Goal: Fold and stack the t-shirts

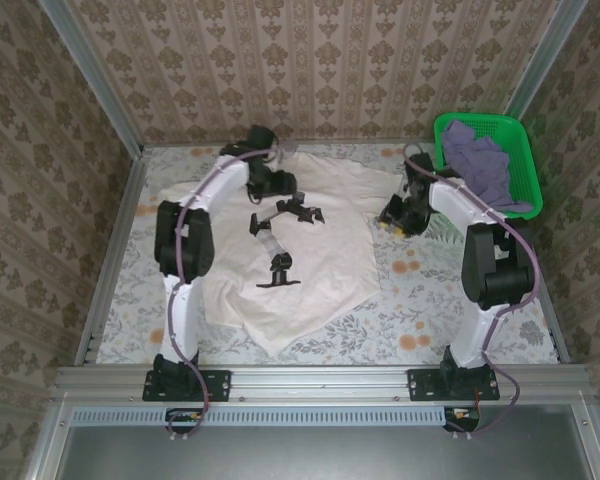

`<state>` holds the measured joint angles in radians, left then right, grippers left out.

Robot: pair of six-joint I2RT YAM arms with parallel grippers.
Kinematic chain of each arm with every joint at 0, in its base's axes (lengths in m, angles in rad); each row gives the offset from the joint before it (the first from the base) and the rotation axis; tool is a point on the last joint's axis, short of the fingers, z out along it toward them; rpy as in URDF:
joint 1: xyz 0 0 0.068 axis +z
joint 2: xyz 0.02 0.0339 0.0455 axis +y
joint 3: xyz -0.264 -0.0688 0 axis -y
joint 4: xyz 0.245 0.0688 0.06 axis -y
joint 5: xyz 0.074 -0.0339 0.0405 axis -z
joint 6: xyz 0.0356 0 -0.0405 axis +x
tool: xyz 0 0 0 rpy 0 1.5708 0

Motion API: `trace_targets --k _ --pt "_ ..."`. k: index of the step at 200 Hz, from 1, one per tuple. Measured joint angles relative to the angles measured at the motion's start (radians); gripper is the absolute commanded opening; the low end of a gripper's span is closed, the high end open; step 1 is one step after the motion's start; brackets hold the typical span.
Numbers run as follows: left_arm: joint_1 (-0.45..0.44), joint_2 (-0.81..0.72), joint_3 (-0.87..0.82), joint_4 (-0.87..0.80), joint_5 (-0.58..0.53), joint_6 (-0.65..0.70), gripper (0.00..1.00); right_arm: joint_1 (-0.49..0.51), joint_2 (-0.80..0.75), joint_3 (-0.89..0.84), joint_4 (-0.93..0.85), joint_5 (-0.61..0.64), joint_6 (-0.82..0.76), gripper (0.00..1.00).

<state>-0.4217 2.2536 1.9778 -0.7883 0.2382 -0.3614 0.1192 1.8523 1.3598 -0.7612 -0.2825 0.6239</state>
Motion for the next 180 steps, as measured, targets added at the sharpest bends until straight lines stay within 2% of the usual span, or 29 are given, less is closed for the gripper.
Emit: trace_targets --k 17,37,61,84,101,133,156,180 --pt "-0.027 0.064 -0.001 0.000 0.021 -0.001 0.65 0.053 -0.002 -0.084 0.031 -0.029 0.022 0.38" --pt "-0.016 0.111 -0.002 -0.008 0.011 -0.010 0.65 0.138 0.001 -0.122 0.051 -0.053 0.047 0.37" --pt "0.021 0.105 -0.012 -0.005 -0.025 -0.051 0.65 0.218 0.043 -0.101 0.077 -0.066 0.066 0.37" --pt "0.092 0.055 -0.098 0.035 -0.050 -0.108 0.65 0.236 0.146 -0.009 0.070 -0.053 0.072 0.37" --pt "0.163 0.008 -0.179 0.058 -0.069 -0.145 0.65 0.230 0.238 0.130 0.026 -0.049 0.072 0.38" --pt "0.290 -0.057 -0.284 0.087 -0.087 -0.210 0.66 0.232 0.464 0.509 -0.015 -0.041 0.072 0.49" --pt "0.340 -0.074 -0.310 0.089 -0.109 -0.243 0.71 0.232 0.617 0.813 -0.085 -0.022 0.060 0.60" --pt "0.359 -0.089 -0.322 0.090 -0.128 -0.261 0.76 0.229 0.665 1.007 -0.173 0.001 0.029 0.65"
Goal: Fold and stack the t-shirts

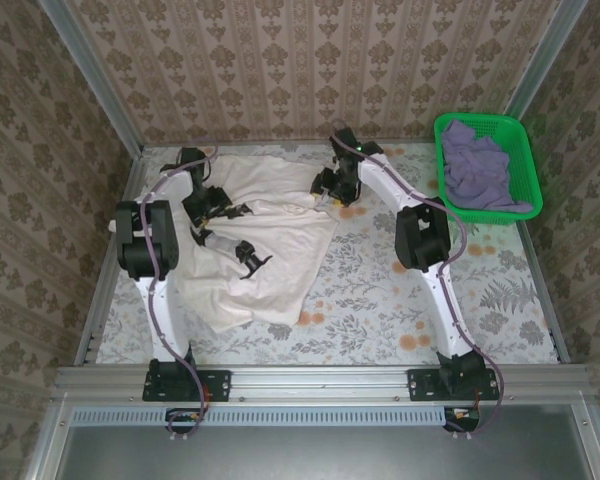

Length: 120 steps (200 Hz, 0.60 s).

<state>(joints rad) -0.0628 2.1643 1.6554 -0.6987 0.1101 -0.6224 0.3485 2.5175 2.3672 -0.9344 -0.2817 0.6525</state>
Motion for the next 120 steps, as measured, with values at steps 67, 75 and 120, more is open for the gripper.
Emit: trace_targets --k 67,75,120 --pt "-0.093 -0.145 -0.038 -0.029 -0.011 0.081 0.75 -0.065 -0.427 -0.588 0.085 0.008 -0.069 0.64" --pt "-0.138 -0.188 -0.047 -0.023 0.009 0.117 0.74 -0.089 -0.488 -0.690 0.105 0.005 -0.070 0.63" --pt "-0.481 -0.327 -0.105 0.004 0.140 0.335 0.73 -0.231 -0.778 -1.110 0.222 0.010 -0.059 0.61"
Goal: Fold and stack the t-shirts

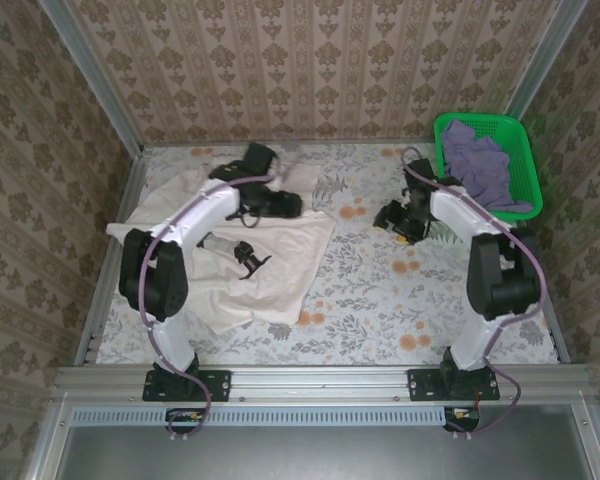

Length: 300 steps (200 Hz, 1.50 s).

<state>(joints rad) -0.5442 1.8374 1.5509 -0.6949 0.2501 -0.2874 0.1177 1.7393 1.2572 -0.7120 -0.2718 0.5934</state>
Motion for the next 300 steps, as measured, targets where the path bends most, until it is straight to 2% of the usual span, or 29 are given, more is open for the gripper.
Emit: trace_targets --k 17,34,58,91,106,132,165,185,206,228,248,257,270,300 --pt "-0.118 0.040 0.011 -0.028 0.016 0.062 0.72 -0.010 -0.074 -0.089 0.035 -0.001 0.013 0.60" --pt "-0.182 0.113 0.041 -0.068 0.013 0.098 0.72 -0.010 -0.118 -0.145 0.072 -0.003 0.024 0.59" --pt "-0.210 0.222 0.097 -0.132 -0.015 0.130 0.69 -0.010 -0.138 -0.189 0.115 -0.016 0.041 0.58" --pt "-0.230 0.326 0.146 -0.188 -0.051 0.146 0.61 -0.010 -0.150 -0.229 0.148 -0.031 0.055 0.57" --pt "-0.236 0.356 0.160 -0.209 -0.075 0.149 0.53 -0.010 -0.151 -0.241 0.159 -0.039 0.062 0.56" --pt "-0.238 0.370 0.202 -0.226 -0.090 0.151 0.26 -0.010 -0.151 -0.252 0.184 -0.051 0.069 0.54" --pt "-0.224 0.372 0.220 -0.210 -0.055 0.132 0.08 -0.010 -0.151 -0.253 0.203 -0.058 0.082 0.52" --pt "-0.170 0.343 0.167 -0.138 0.015 0.098 0.00 -0.008 -0.151 -0.253 0.216 -0.063 0.096 0.52" --pt "-0.042 0.251 0.044 -0.037 0.103 0.047 0.00 -0.002 -0.151 -0.253 0.224 -0.070 0.111 0.51" --pt "0.159 0.163 -0.030 0.047 0.186 -0.010 0.00 0.013 -0.149 -0.253 0.238 -0.075 0.124 0.51" --pt "0.273 0.148 -0.021 0.079 0.238 -0.019 0.15 0.030 -0.135 -0.253 0.243 -0.078 0.135 0.51" --pt "0.280 0.148 -0.019 0.082 0.257 -0.014 0.23 0.035 -0.125 -0.253 0.243 -0.078 0.139 0.50" --pt "0.244 0.148 -0.019 0.077 0.279 -0.008 0.31 0.039 -0.112 -0.253 0.243 -0.078 0.144 0.50" --pt "0.049 0.157 0.003 0.028 0.253 0.026 0.47 0.042 -0.099 -0.252 0.243 -0.080 0.148 0.51"
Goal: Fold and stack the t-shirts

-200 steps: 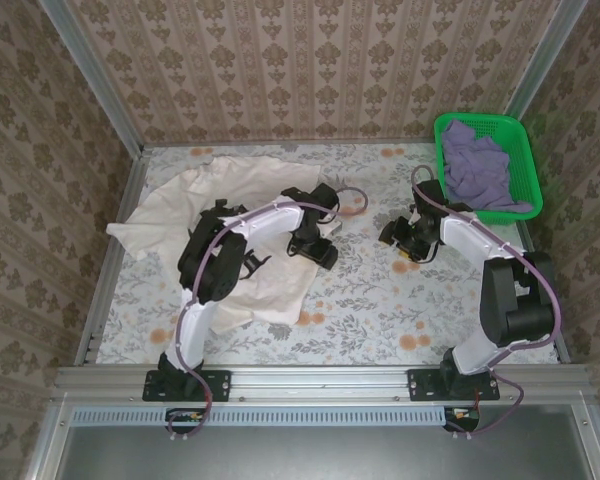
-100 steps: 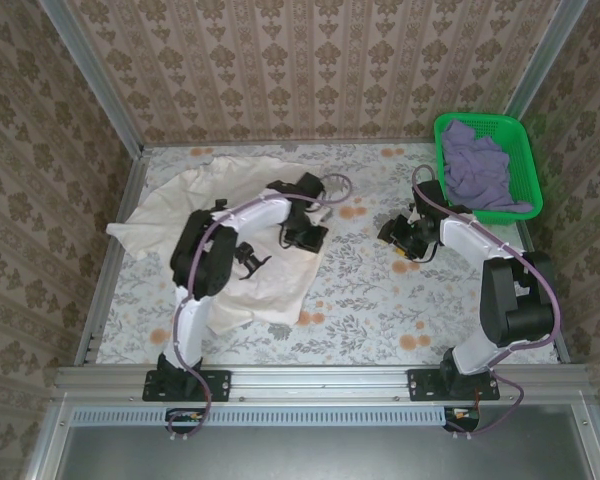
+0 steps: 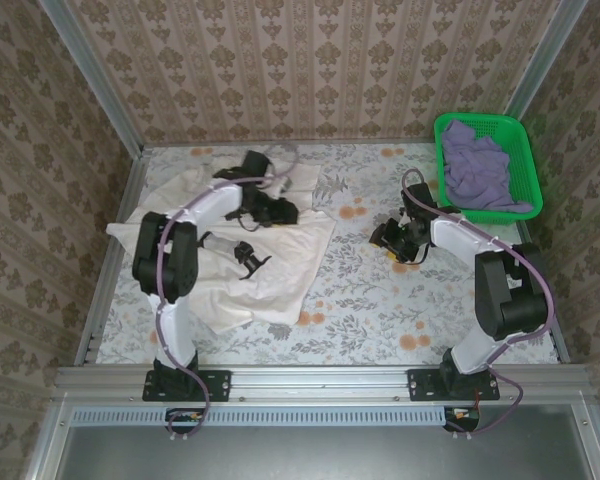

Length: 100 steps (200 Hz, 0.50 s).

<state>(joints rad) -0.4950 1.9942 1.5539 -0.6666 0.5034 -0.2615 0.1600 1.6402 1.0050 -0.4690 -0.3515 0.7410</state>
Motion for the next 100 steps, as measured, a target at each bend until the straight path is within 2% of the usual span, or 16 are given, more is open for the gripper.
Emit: trace_targets --k 24,45,80,100 --pt "-0.157 0.039 0.049 -0.062 -0.082 0.042 0.58 0.000 0.001 0.001 0.000 -0.001 0.000 0.51" --pt "-0.231 0.085 0.084 -0.124 -0.164 0.081 0.60 0.000 0.001 0.001 0.000 -0.001 0.000 0.51" --pt "-0.267 0.141 0.091 -0.196 -0.259 0.114 0.53 0.000 0.001 0.001 0.003 -0.001 0.000 0.51" --pt "-0.272 0.170 0.098 -0.214 -0.300 0.124 0.44 0.000 0.001 0.001 0.003 -0.002 0.000 0.51"
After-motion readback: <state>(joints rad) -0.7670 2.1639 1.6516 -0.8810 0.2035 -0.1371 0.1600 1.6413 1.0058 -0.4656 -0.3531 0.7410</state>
